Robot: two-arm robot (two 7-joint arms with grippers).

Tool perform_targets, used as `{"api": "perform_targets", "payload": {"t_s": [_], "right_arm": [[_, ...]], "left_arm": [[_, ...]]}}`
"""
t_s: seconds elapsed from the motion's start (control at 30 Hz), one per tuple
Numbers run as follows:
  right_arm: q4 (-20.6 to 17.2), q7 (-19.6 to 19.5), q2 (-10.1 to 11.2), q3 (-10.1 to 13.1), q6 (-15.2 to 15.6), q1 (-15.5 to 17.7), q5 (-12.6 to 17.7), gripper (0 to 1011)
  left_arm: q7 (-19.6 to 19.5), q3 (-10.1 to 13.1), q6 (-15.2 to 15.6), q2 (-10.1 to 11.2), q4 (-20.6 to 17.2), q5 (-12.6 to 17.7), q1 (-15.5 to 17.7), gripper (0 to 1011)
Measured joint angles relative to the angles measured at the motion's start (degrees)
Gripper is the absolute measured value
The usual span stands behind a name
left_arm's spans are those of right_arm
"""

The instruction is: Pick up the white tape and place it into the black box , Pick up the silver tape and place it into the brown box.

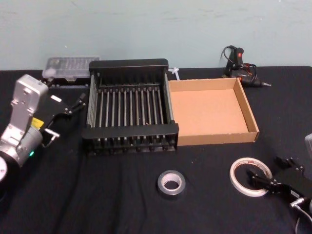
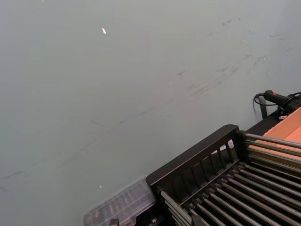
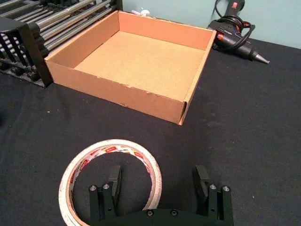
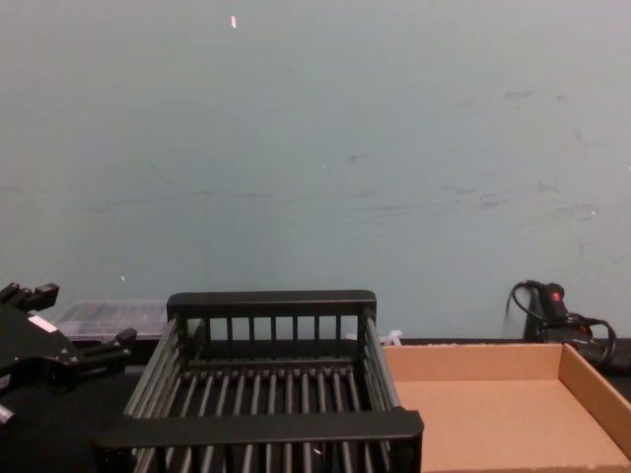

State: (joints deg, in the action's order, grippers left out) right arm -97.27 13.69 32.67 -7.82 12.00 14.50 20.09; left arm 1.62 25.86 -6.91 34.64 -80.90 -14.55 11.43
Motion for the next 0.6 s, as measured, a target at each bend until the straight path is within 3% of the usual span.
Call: {"api": "perform_targets", "payload": {"t_s": [0.6], "right_arm": [[0.1,0.8,-0.8,0.6,0.4,-0.1,-1.8,1002]], "left_arm": [[0.0,0.0,0.0,0.0,0.0,0.0,0.0,1001]]}}
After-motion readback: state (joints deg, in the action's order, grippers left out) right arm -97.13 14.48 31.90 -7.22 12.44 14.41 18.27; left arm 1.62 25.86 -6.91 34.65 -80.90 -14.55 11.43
